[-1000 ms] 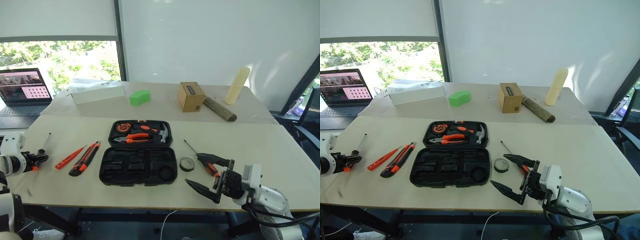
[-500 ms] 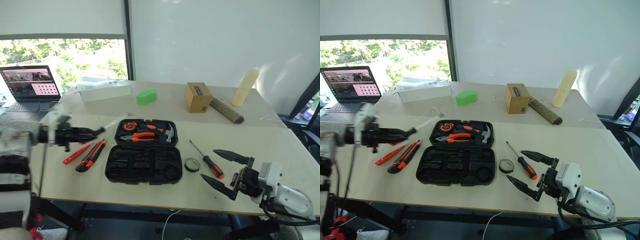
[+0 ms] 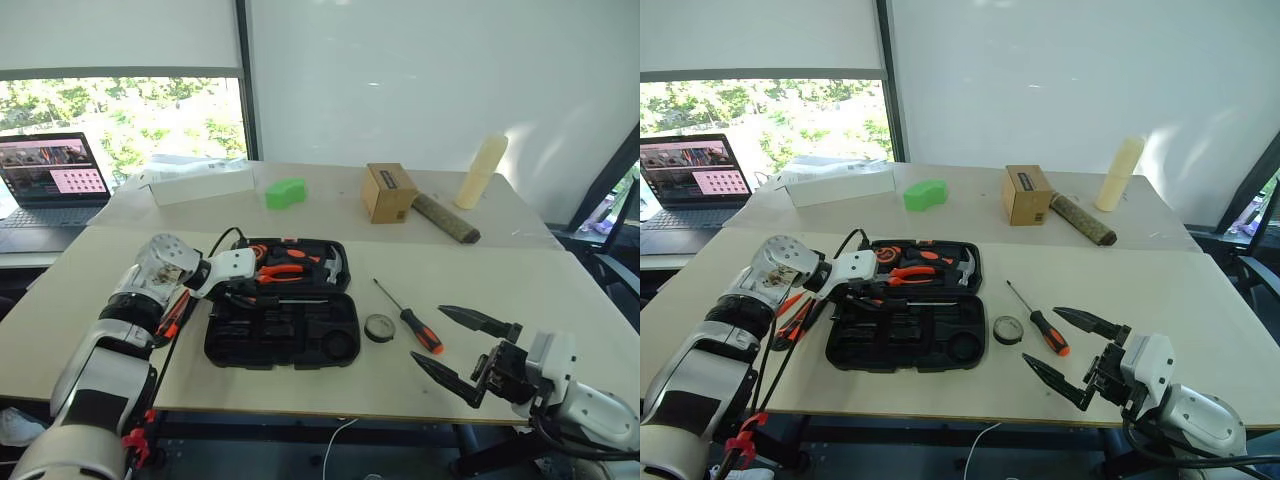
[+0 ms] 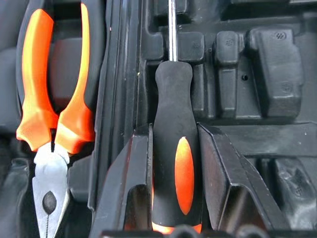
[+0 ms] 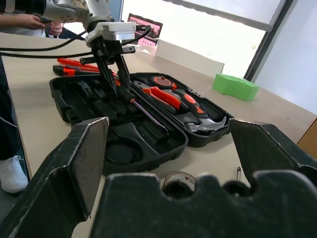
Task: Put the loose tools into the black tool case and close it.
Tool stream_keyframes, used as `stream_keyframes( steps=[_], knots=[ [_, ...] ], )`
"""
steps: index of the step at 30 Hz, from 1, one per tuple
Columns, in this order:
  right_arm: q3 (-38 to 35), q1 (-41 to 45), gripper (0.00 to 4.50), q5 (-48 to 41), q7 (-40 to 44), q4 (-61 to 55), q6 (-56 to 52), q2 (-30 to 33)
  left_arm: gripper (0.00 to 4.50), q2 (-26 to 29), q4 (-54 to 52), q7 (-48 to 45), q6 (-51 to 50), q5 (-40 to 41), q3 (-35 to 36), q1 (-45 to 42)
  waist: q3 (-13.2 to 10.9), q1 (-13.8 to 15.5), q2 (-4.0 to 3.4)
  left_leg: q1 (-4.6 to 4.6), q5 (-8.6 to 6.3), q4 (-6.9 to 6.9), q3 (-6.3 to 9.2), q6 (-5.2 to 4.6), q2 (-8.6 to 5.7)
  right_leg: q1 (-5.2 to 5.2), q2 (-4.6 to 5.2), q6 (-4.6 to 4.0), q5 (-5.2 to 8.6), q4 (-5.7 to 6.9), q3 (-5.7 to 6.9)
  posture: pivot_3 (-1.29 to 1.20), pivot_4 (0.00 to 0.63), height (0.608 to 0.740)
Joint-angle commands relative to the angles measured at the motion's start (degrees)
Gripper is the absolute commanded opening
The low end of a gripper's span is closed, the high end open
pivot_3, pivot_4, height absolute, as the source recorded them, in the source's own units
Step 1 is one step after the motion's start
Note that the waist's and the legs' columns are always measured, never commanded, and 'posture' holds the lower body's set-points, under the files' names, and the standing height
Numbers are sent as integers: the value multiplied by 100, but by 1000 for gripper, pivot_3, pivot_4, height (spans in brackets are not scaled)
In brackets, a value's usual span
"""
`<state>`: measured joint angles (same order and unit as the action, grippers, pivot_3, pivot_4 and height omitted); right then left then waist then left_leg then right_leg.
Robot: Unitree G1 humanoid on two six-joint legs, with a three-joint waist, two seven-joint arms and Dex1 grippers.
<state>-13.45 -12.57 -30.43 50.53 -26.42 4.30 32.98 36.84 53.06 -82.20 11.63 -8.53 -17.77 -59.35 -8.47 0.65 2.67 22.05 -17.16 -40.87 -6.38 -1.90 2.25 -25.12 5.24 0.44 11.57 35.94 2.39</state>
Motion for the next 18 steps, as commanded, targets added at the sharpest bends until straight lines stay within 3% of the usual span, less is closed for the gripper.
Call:
stream_keyframes(
  steps=[1,7,9,10,13,18],
  knots=[
    [-132,-61,4500,-1,-40,-213,147,-18,846,-4,108,151,98,-249,-102,-171,0,3,0,0,-1,-1,2,-3,-4,0,2,3,-2,0,-1,0,150,740],
    [-129,-98,4500,-3,-47,-234,166,-48,846,-175,278,432,72,-450,-139,-298,0,29,-1,-3,-5,-10,8,-12,-11,11,9,11,-6,1,-2,0,150,740],
    [-136,-125,4500,-20,-31,-237,169,-44,1848,-209,174,365,109,-327,-53,-281,0,30,-1,-5,-4,-14,9,-15,-11,14,9,13,-7,2,-4,0,150,740],
    [-137,-135,4500,-29,-26,-236,168,-39,1896,-223,113,393,155,-245,28,-278,-1,29,-2,-5,-3,-15,10,-16,-11,14,9,13,-8,2,-4,0,150,740],
    [-121,-162,4500,-47,0,-226,163,-30,3036,-186,-111,281,196,144,356,-272,-1,34,-2,2,0,-20,14,-19,-11,11,9,14,-9,2,-6,0,150,740],
    [-18,-101,4500,-53,46,-172,99,-33,3036,64,-261,110,327,738,939,-215,-2,-4,-2,14,-1,-21,15,-22,-10,0,8,14,-9,1,-7,0,150,740]
  ],
)
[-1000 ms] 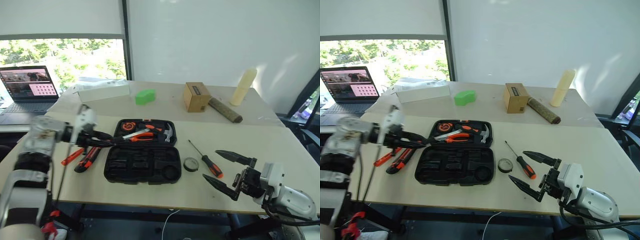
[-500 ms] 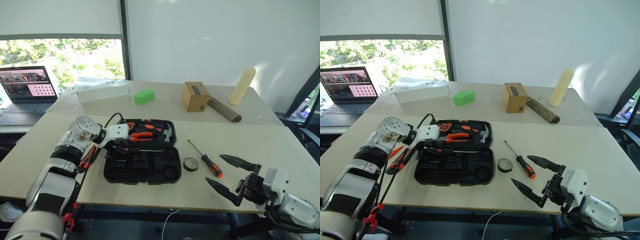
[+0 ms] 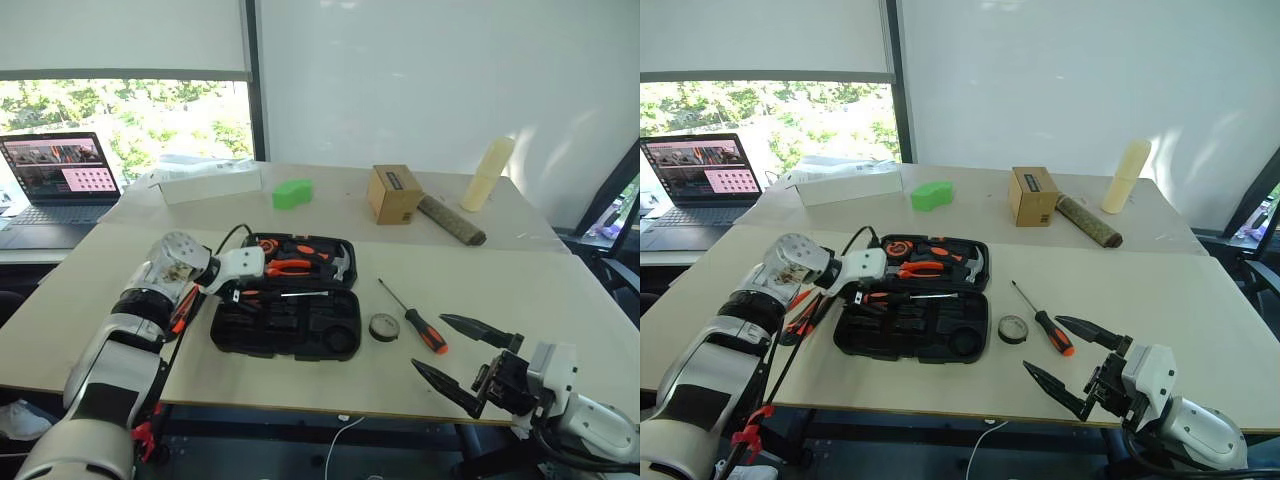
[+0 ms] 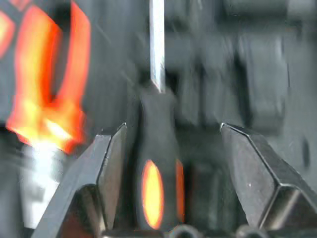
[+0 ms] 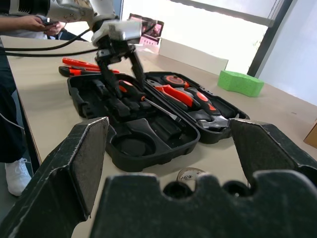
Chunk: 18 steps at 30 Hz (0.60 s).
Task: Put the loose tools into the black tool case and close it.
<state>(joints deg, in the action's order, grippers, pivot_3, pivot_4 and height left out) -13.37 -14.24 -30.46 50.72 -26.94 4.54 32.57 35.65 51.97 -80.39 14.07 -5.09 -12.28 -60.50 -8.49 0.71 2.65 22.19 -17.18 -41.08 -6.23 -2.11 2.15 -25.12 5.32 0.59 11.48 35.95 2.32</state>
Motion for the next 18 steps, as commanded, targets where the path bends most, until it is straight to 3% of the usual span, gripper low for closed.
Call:
stream_keyframes(
  steps=[1,3,9,18],
  knots=[
    [8,110,4500,-44,32,-89,63,1,2766,213,-73,-3,205,435,475,-75,0,-23,-1,-2,0,1,-2,0,0,0,-1,0,0,-1,0,0,150,740],
    [50,166,4500,-34,35,-51,53,-8,2275,228,20,80,318,478,567,-40,0,-32,-1,-4,0,3,-4,0,0,0,-3,1,0,-3,-3,0,150,740],
    [181,347,4500,3,-27,-28,-5,-34,109,-23,-67,-61,-176,636,596,345,0,-1,-2,-4,0,1,-5,-1,-5,4,0,5,0,-3,-2,0,150,740],
    [259,403,4500,45,-193,-131,-70,-49,109,-330,148,696,-424,378,515,528,-1,-4,-2,-2,-1,1,-3,-2,-6,4,0,7,-1,-5,-2,0,150,740]
  ],
)
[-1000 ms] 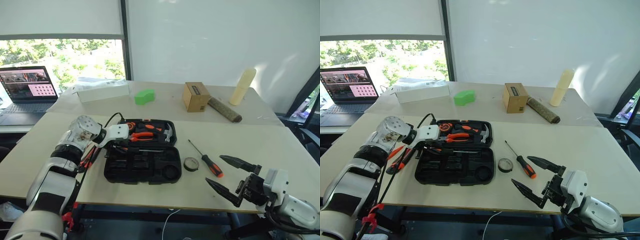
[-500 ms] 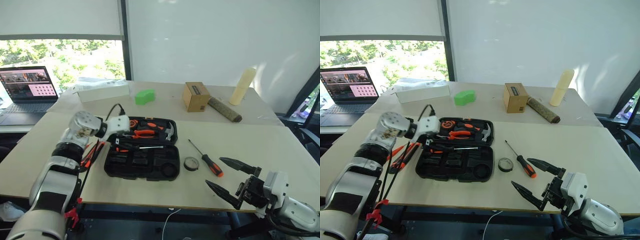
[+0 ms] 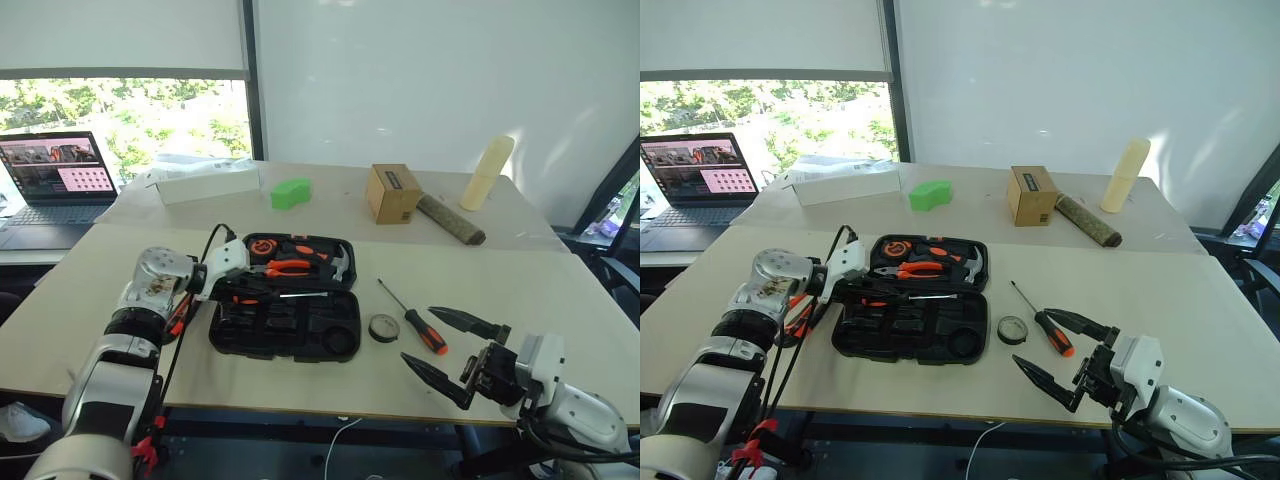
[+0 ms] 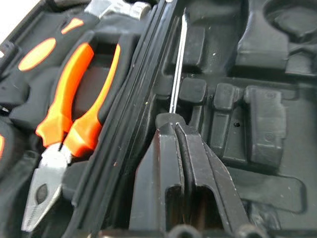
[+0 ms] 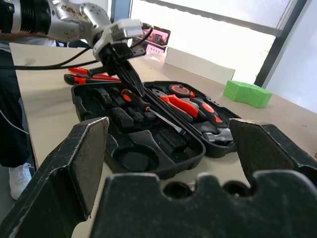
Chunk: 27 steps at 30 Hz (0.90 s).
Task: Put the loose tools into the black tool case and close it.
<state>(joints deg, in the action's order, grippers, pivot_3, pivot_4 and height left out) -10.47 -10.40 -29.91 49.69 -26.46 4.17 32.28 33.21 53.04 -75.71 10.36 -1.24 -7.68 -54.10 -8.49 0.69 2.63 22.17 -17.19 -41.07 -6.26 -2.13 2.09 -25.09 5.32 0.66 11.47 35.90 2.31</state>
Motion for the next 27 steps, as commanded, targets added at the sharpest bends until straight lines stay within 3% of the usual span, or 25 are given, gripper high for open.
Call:
stream_keyframes(
  steps=[1,7,11,16,19,22,25,27],
  knots=[
    [-17,8,4500,-2,-108,-199,-34,-26,109,-117,55,259,-60,-16,40,-103,0,-2,0,0,0,0,0,-1,0,0,0,0,0,0,0,0,150,740],
    [-14,-70,4500,15,-194,-277,-54,-66,109,-218,41,207,146,-231,-197,58,0,2,0,-2,0,1,-2,0,-1,1,0,0,0,0,-1,0,150,740],
    [-50,-148,4500,33,-272,-303,-48,-83,109,-283,94,640,126,-761,-590,84,1,18,-1,-7,-1,1,0,-2,-4,8,4,0,0,-1,0,0,150,740],
    [-68,-229,4500,112,-391,-310,-34,-112,109,-510,-83,935,-378,-1145,-966,153,16,30,-25,-79,-9,9,0,-14,-8,81,12,9,3,-11,1,0,150,740],
    [-123,-330,4500,176,-490,-333,-43,-122,109,-655,-349,1026,-566,-983,-852,256,36,58,-58,-100,-14,10,2,-20,-7,99,28,56,34,-10,-4,0,150,740],
    [-450,-629,4500,150,-579,-396,-56,-64,109,-573,-628,836,-519,-356,-306,356,48,69,-79,-97,-16,10,2,-25,-12,94,34,52,31,-5,-10,0,150,740],
    [-1088,-1400,4500,-89,-334,-326,-51,23,668,-71,-710,181,-63,498,474,555,48,32,-79,-78,-22,11,1,-36,-13,78,32,34,23,-8,-10,0,150,740],
    [-1341,-1761,4500,-124,-209,-217,2,21,1418,139,-686,-196,216,963,867,701,47,0,-78,-70,-25,15,1,-38,-13,70,31,35,30,-12,-8,0,150,740]
  ],
)
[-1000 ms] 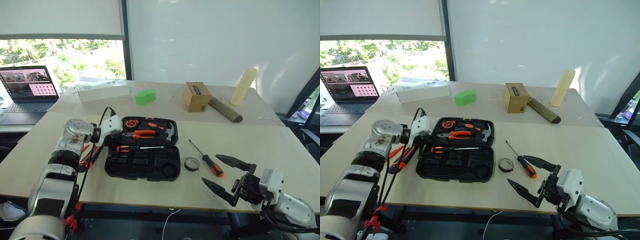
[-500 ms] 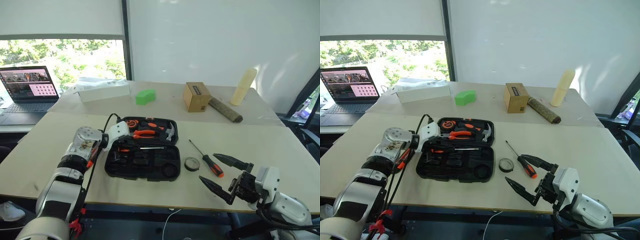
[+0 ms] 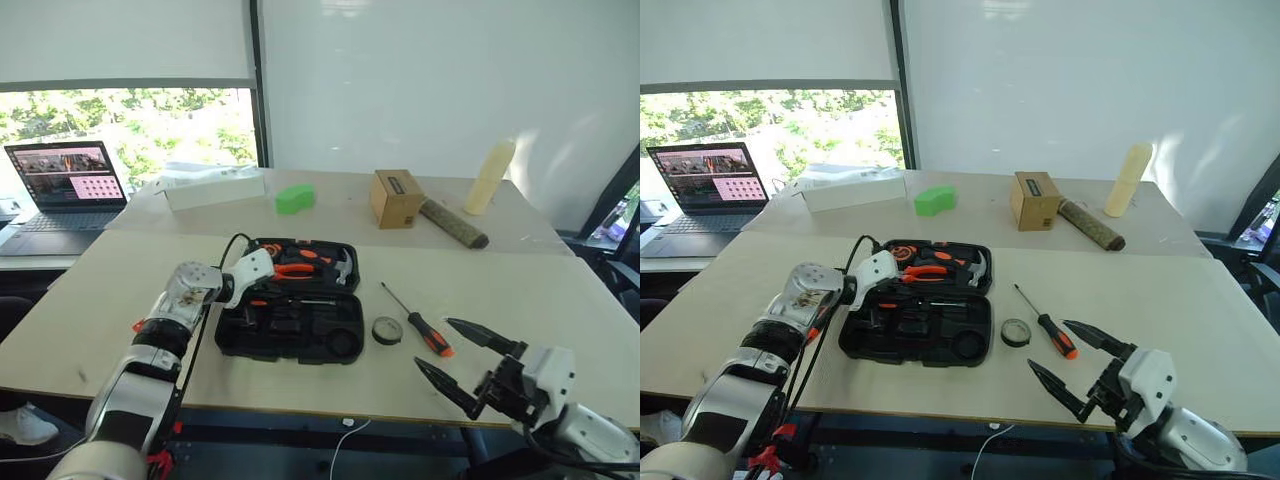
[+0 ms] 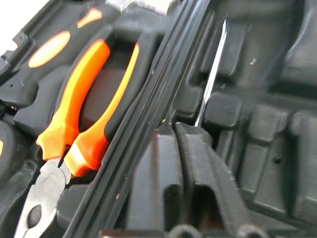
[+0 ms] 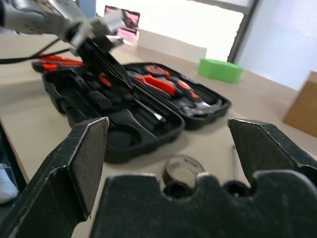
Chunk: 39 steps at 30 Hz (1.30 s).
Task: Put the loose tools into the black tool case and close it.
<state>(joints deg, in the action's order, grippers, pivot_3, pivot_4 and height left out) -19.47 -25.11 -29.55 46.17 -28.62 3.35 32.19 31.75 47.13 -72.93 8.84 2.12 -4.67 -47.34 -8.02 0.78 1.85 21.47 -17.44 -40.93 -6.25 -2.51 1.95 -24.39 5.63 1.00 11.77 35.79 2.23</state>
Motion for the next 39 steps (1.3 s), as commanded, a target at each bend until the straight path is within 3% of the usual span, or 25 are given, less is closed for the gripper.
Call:
stream_keyframes(
  steps=[1,6,9,14,17,21,28,31,36,39],
  knots=[
    [-566,-481,4500,-146,196,79,136,9,1717,446,-59,-724,610,841,758,182,-2,-25,2,2,-2,1,0,-1,1,-3,-1,-1,2,-1,2,0,150,740],
    [-870,-1079,4500,101,159,258,136,-91,3359,1333,-298,-1815,440,1355,1142,1146,-3,-102,-1,-12,-15,11,-8,-9,3,3,5,2,8,-9,-8,0,150,740],
    [-831,-1119,4500,97,20,155,-47,-104,4432,1633,-687,-1928,232,1620,1372,1678,-6,-88,-4,-12,-19,13,-6,-6,8,1,7,3,11,-7,-5,0,150,740],
    [-404,-16,4500,-5,-897,-373,-1812,522,4470,1917,-1794,-1928,-492,2158,1722,2759,-12,-92,-9,-17,-18,7,-10,-3,9,0,35,-21,27,-1,-3,0,150,740],
    [125,1325,4500,-228,-1237,-282,-3232,1082,4470,1784,-2188,-1633,-652,2269,1833,3009,-15,-95,-14,-19,-7,4,-18,-5,2,-2,54,-24,23,1,-5,0,150,740],
    [1212,3284,4500,102,-1350,702,-4655,1484,4470,1488,-2813,-1199,-831,2399,1860,3221,-17,-41,-17,-13,-1,9,-11,-3,1,-11,46,-39,13,4,6,0,150,740],
    [2417,4869,4500,898,-1022,2409,-5112,1549,4470,1375,-3379,-939,-1020,2448,1790,3361,-16,-8,-15,89,18,4,-10,29,-18,-89,35,1,-3,4,16,0,150,740],
    [2669,5139,3837,1195,-864,2923,-5045,1590,4500,1343,-3720,-832,-1117,2513,1769,3337,-16,-28,-15,102,12,7,-14,19,-21,-88,35,17,-4,-2,17,0,150,740],
    [2751,5200,2128,1345,-462,3138,-4787,1620,4500,1352,-4036,-741,-1304,2640,1755,3397,-16,-24,-16,105,-1,4,-14,-3,-25,-72,43,47,-15,-53,15,0,150,740],
    [2513,5285,1078,1513,-349,3295,-3936,1633,4500,1339,-4166,-690,-1359,2690,1794,3515,-16,-29,-15,105,-2,0,-15,-4,-26,-68,44,55,-20,-72,13,0,150,740]
  ],
)
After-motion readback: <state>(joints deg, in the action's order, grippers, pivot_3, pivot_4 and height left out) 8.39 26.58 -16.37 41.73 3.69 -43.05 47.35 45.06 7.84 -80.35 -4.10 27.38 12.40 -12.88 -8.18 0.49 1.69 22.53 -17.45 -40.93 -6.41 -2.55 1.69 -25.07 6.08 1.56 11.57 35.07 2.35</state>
